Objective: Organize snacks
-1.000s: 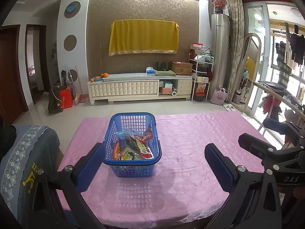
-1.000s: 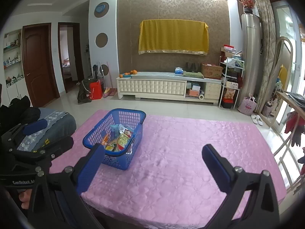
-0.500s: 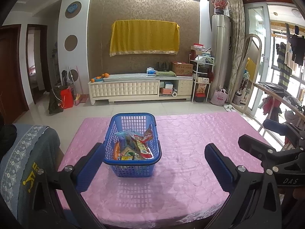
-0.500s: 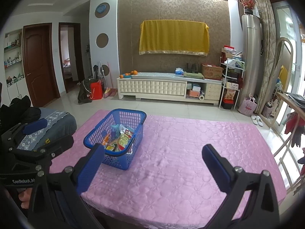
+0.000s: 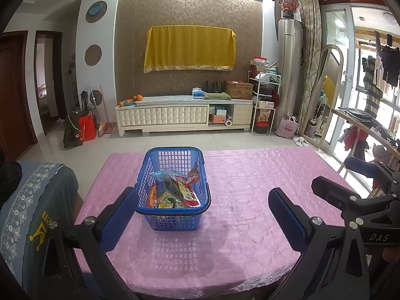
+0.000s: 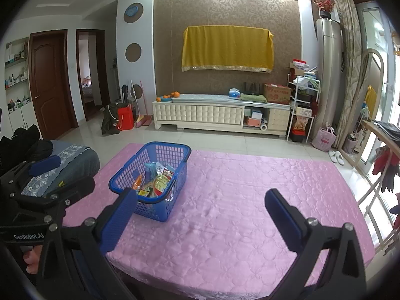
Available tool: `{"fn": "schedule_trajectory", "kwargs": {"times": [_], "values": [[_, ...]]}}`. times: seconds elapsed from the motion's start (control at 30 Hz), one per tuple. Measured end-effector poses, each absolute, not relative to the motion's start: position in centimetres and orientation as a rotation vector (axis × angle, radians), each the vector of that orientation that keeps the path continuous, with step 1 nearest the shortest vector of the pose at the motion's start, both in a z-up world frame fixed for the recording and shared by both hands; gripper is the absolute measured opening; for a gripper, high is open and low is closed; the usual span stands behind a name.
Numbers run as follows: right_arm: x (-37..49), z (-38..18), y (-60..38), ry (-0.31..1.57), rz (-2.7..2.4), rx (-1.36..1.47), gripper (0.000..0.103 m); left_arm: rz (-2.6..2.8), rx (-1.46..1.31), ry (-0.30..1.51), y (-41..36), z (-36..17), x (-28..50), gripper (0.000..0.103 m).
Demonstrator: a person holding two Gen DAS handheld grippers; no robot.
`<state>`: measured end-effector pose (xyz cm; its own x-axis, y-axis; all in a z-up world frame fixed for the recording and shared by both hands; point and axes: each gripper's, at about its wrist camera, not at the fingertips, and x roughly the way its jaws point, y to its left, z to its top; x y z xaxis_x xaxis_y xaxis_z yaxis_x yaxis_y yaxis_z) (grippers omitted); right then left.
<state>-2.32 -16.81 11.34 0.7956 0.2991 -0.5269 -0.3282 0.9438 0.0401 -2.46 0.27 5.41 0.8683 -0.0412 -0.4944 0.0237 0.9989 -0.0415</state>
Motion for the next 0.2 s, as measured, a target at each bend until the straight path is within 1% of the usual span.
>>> {"fn": "schedule_trajectory", "kwargs": {"times": [0.2], "values": [[-2.33,11.33,-16.83,0.556,0.337,-0.055,0.103,-0.035,-0.042,0.516,0.31,5.39,-2.54,0.103]]}}
